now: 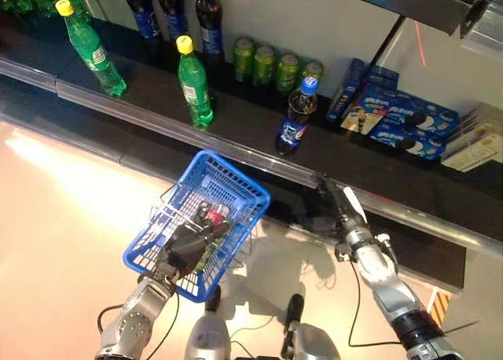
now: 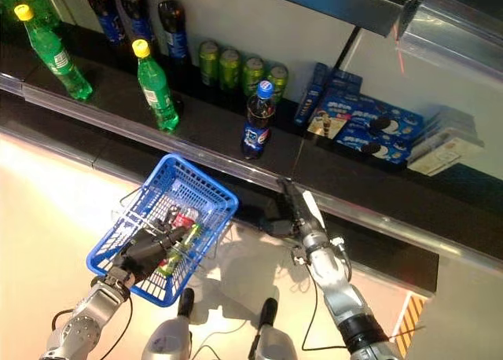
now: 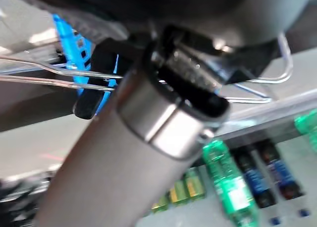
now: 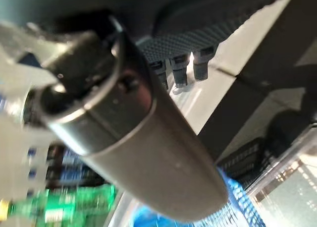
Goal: Pick up the drink and place into the basket.
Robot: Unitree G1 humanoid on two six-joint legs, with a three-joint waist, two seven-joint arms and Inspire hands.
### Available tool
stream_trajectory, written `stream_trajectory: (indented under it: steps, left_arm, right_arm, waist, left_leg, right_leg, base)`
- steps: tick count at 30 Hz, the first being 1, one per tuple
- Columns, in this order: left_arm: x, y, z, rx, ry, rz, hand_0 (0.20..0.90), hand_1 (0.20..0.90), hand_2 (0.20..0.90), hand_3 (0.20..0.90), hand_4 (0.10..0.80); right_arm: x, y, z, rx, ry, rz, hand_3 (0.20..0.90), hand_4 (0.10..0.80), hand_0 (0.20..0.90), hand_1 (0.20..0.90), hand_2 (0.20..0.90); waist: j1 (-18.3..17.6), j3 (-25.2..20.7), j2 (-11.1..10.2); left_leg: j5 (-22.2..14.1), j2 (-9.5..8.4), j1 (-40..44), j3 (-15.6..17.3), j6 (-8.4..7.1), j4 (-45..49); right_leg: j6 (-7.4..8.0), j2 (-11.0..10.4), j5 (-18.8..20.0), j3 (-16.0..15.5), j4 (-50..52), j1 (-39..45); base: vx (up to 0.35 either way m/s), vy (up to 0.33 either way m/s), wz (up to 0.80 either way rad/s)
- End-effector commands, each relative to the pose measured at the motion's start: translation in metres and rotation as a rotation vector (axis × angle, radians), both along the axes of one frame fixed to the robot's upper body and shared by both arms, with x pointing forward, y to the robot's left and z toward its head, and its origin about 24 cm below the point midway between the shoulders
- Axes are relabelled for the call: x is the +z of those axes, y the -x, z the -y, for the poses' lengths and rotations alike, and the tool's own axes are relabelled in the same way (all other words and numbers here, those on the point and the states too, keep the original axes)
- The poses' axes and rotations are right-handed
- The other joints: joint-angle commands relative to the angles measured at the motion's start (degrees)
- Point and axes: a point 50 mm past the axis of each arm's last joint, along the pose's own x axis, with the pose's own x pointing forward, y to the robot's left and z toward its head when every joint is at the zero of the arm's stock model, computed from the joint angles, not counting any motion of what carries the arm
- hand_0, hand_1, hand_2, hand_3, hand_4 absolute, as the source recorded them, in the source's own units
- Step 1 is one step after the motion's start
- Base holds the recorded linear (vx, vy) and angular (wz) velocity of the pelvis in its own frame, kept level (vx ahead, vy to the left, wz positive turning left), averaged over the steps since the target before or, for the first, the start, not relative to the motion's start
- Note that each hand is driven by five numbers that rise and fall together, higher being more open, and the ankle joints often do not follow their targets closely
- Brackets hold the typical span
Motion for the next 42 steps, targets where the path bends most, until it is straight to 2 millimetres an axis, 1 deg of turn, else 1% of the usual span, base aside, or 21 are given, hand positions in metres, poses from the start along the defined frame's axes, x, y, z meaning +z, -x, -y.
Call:
stream_trajectory:
  steps: [1, 3, 4, 12, 14, 16, 17, 18, 19, 20, 21, 22, 23, 24, 25, 27, 28, 30, 32, 37, 42]
  left_arm:
    - [0.082, -0.026, -0.007, 0.08, 0.083, 0.582, 0.3, 0.3, 0.3, 0.2, 0.1]
    - [0.069, -0.022, -0.019, 0.126, 0.084, 0.527, 0.3, 0.3, 0.3, 0.2, 0.1]
    - [0.066, -0.021, -0.021, 0.132, 0.086, 0.517, 0.3, 0.3, 0.3, 0.2, 0.1]
    - [0.026, -0.004, -0.052, 0.281, 0.065, 0.336, 0.3, 0.3, 0.3, 0.2, 0.1]
    - [0.015, 0.0, -0.06, 0.313, 0.057, 0.283, 0.3, 0.3, 0.3, 0.2, 0.1]
    - [-0.002, 0.006, -0.068, 0.355, 0.069, 0.191, 0.3, 0.3, 0.3, 0.2, 0.1]
    - [-0.003, 0.006, -0.068, 0.357, 0.07, 0.188, 0.3, 0.3, 0.3, 0.2, 0.1]
    - [-0.015, 0.011, -0.07, 0.37, 0.076, 0.134, 0.3, 0.3, 0.3, 0.2, 0.1]
    - [-0.024, 0.015, -0.071, 0.383, 0.076, 0.099, 0.3, 0.3, 0.3, 0.2, 0.1]
    - [-0.027, 0.016, -0.072, 0.387, 0.078, 0.085, 0.3, 0.3, 0.3, 0.2, 0.1]
    - [-0.041, 0.022, -0.071, 0.396, 0.086, 0.023, 0.3, 0.3, 0.3, 0.2, 0.1]
    - [-0.049, 0.026, -0.07, 0.402, 0.091, -0.015, 0.3, 0.3, 0.3, 0.2, 0.1]
    - [-0.058, 0.031, -0.068, 0.405, 0.095, -0.062, 0.3, 0.3, 0.3, 0.2, 0.1]
    - [-0.06, 0.032, -0.067, 0.408, 0.102, -0.073, 0.3, 0.3, 0.3, 0.2, 0.1]
    - [-0.069, 0.038, -0.064, 0.406, 0.101, -0.123, 0.3, 0.3, 0.3, 0.2, 0.1]
    - [-0.076, 0.042, -0.062, 0.402, 0.091, -0.168, 0.3, 0.3, 0.3, 0.2, 0.1]
    - [-0.086, 0.048, -0.059, 0.409, 0.094, -0.234, 0.3, 0.3, 0.3, 0.2, 0.1]
    - [-0.097, 0.058, -0.058, 0.414, 0.078, -0.307, 0.3, 0.3, 0.3, 0.2, 0.1]
    - [-0.109, 0.071, -0.057, 0.424, 0.068, -0.397, 0.3, 0.3, 0.3, 0.2, 0.1]
    - [-0.126, 0.094, -0.05, 0.345, 0.012, -0.546, 0.3, 0.3, 0.3, 0.2, 0.1]
    - [-0.134, 0.105, -0.043, 0.278, -0.033, -0.632, 0.3, 0.3, 0.3, 0.2, 0.1]
  right_arm:
    - [-0.014, 0.027, 0.018, -0.019, -0.057, -0.005, 0.9, 0.8, 0.9, 0.9, 0.9]
    - [-0.022, 0.036, 0.034, -0.098, -0.102, -0.038, 0.9, 0.8, 0.9, 0.9, 0.9]
    - [-0.024, 0.037, 0.037, -0.113, -0.109, -0.042, 0.9, 0.8, 0.9, 0.9, 0.9]
    - [-0.049, 0.06, 0.071, -0.308, -0.177, -0.128, 0.9, 0.8, 0.9, 0.9, 0.9]
    - [-0.056, 0.066, 0.08, -0.356, -0.22, -0.157, 0.9, 0.8, 0.9, 0.9, 0.9]
    - [-0.069, 0.076, 0.09, -0.429, -0.32, -0.206, 0.9, 0.8, 0.9, 0.9, 0.9]
    - [-0.07, 0.076, 0.091, -0.434, -0.326, -0.208, 0.9, 0.8, 0.9, 0.9, 0.9]
    - [-0.081, 0.084, 0.095, -0.481, -0.402, -0.25, 0.9, 0.8, 0.9, 0.9, 0.9]
    - [-0.088, 0.089, 0.097, -0.5, -0.429, -0.275, 0.9, 0.8, 0.9, 0.9, 0.9]
    - [-0.091, 0.092, 0.099, -0.513, -0.438, -0.283, 0.9, 0.8, 0.9, 0.9, 0.9]
    - [-0.102, 0.102, 0.102, -0.551, -0.467, -0.331, 0.9, 0.8, 0.9, 0.9, 0.9]
    - [-0.108, 0.108, 0.105, -0.574, -0.478, -0.356, 0.9, 0.8, 0.9, 0.9, 0.9]
    - [-0.116, 0.115, 0.105, -0.599, -0.5, -0.392, 0.9, 0.8, 0.9, 0.9, 0.9]
    - [-0.117, 0.116, 0.105, -0.603, -0.503, -0.401, 0.9, 0.8, 0.9, 0.9, 0.9]
    - [-0.124, 0.123, 0.106, -0.626, -0.511, -0.436, 0.9, 0.8, 0.9, 0.9, 0.9]
    - [-0.129, 0.127, 0.105, -0.637, -0.523, -0.466, 0.9, 0.8, 0.9, 0.9, 0.9]
    - [-0.135, 0.132, 0.103, -0.654, -0.526, -0.507, 0.9, 0.8, 0.9, 0.9, 0.9]
    - [-0.14, 0.138, 0.102, -0.654, -0.521, -0.553, 0.9, 0.8, 0.9, 0.9, 0.9]
    - [-0.145, 0.142, 0.098, -0.659, -0.52, -0.595, 0.9, 0.8, 0.9, 0.9, 0.9]
    - [-0.152, 0.149, 0.095, -0.64, -0.483, -0.67, 0.9, 0.8, 0.9, 0.9, 0.9]
    - [-0.155, 0.151, 0.091, -0.602, -0.441, -0.733, 0.9, 0.8, 0.9, 0.9, 0.9]
  waist:
    - [-1.8, -20.7, 4.6]
    - [-2.7, -20.6, 4.5]
    - [-2.9, -20.5, 4.5]
    - [-4.1, -20.5, 4.3]
    - [-4.3, -20.5, 4.2]
    - [-4.6, -20.6, 4.3]
    - [-4.6, -20.6, 4.3]
    - [-4.7, -20.7, 4.3]
    - [-4.7, -20.8, 4.4]
    - [-4.7, -20.8, 4.4]
    - [-4.7, -21.0, 4.6]
    - [-4.7, -21.1, 4.7]
    - [-4.7, -21.3, 4.8]
    - [-4.7, -21.3, 4.8]
    - [-4.6, -21.4, 4.8]
    - [-4.5, -21.5, 4.8]
    - [-4.4, -21.6, 4.8]
    - [-4.3, -21.8, 4.8]
    - [-4.3, -22.0, 4.9]
    - [-4.3, -22.1, 4.8]
    - [-4.2, -21.9, 4.8]
  left_leg:
    - [-2.2, 0.5, -0.2, 1.6, 0.41, -0.2]
    - [-2.4, 0.49, 0.0, 1.8, 0.48, -0.2]
    - [-2.5, 0.49, 0.1, 1.8, 0.49, -0.2]
    - [-3.0, 0.55, 0.7, 2.5, 0.56, -0.2]
    - [-3.2, 0.55, 0.9, 2.7, 0.52, -0.2]
    - [-3.5, 0.53, 1.2, 3.0, 0.42, -0.2]
    - [-3.5, 0.53, 1.3, 3.0, 0.41, -0.2]
    - [-3.6, 0.57, 1.4, 3.1, 0.34, -0.2]
    - [-3.7, 0.58, 1.5, 3.2, 0.32, -0.2]
    - [-3.8, 0.59, 1.6, 3.3, 0.32, -0.2]
    - [-3.9, 0.61, 1.7, 3.3, 0.32, -0.2]
    - [-4.0, 0.59, 1.8, 3.4, 0.32, -0.2]
    - [-4.1, 0.57, 1.9, 3.4, 0.36, -0.2]
    - [-4.1, 0.56, 2.0, 3.4, 0.37, -0.2]
    - [-4.2, 0.51, 2.1, 3.4, 0.43, -0.2]
    - [-4.4, 0.44, 2.3, 3.3, 0.49, -0.2]
    - [-4.5, 0.36, 2.5, 3.2, 0.54, -0.2]
    - [-4.6, 0.29, 2.7, 3.1, 0.6, -0.2]
    - [-4.7, 0.17, 2.9, 3.1, 0.66, -0.2]
    - [-4.9, 0.12, 3.1, 3.1, 0.7, -0.2]
    - [-4.9, 0.08, 3.3, 3.0, 0.8, -0.2]
  right_leg:
    - [2.29, -1.7, -0.6, 0.3, -0.1, 0.8]
    - [2.22, -1.6, -0.6, 1.0, -0.1, 0.6]
    - [2.22, -1.6, -0.6, 1.1, -0.1, 0.6]
    - [2.06, -1.2, -0.4, 2.5, -0.1, 0.3]
    - [1.96, -1.1, -0.4, 2.8, -0.1, 0.3]
    - [1.96, -1.0, -0.6, 3.1, -0.1, 0.4]
    - [1.96, -1.0, -0.6, 3.1, -0.1, 0.4]
    - [1.96, -1.0, -0.6, 3.3, -0.1, 0.5]
    - [1.97, -1.0, -0.7, 3.4, -0.1, 0.6]
    - [1.98, -1.0, -0.7, 3.4, -0.1, 0.6]
    - [1.97, -0.9, -0.8, 3.5, -0.1, 0.6]
    - [1.91, -0.9, -0.9, 3.6, -0.1, 0.7]
    - [1.84, -0.8, -0.9, 3.7, -0.1, 0.7]
    - [1.83, -0.8, -0.9, 3.7, -0.1, 0.8]
    - [1.72, -0.7, -1.0, 3.8, -0.1, 0.9]
    - [1.65, -0.6, -1.2, 3.9, -0.1, 1.0]
    - [1.57, -0.6, -1.2, 4.0, -0.1, 1.2]
    - [1.51, -0.6, -1.3, 4.1, -0.1, 1.4]
    - [1.52, -0.6, -1.3, 4.1, -0.1, 1.5]
    - [1.54, -0.7, -1.3, 3.9, -0.1, 1.7]
    - [1.57, -0.8, -1.4, 3.7, -0.1, 2.0]
  base:
    - [-0.003, 0.004, -0.13]
    - [0.002, 0.005, -0.15]
    - [0.01, 0.003, -0.09]
    - [0.007, -0.001, -0.07]
    - [0.0, 0.0, 0.0]
    - [0.002, 0.002, -0.04]
    - [-0.003, 0.004, -0.07]
    - [0.001, 0.005, -0.12]
    - [0.003, 0.005, -0.15]
    - [0.008, 0.008, -0.24]
    - [0.008, 0.011, -0.19]
    - [0.012, 0.014, -0.15]
    - [0.0, 0.0, 0.0]
    - [0.0, 0.0, 0.0]
    - [0.0, 0.0, 0.0]
    - [0.0, 0.0, 0.0]
    - [0.0, 0.0, 0.0]
    - [0.0, 0.0, 0.0]
    - [0.015, 0.019, -0.06]
    - [0.009, 0.007, -0.09]
    - [0.0, 0.0, 0.0]
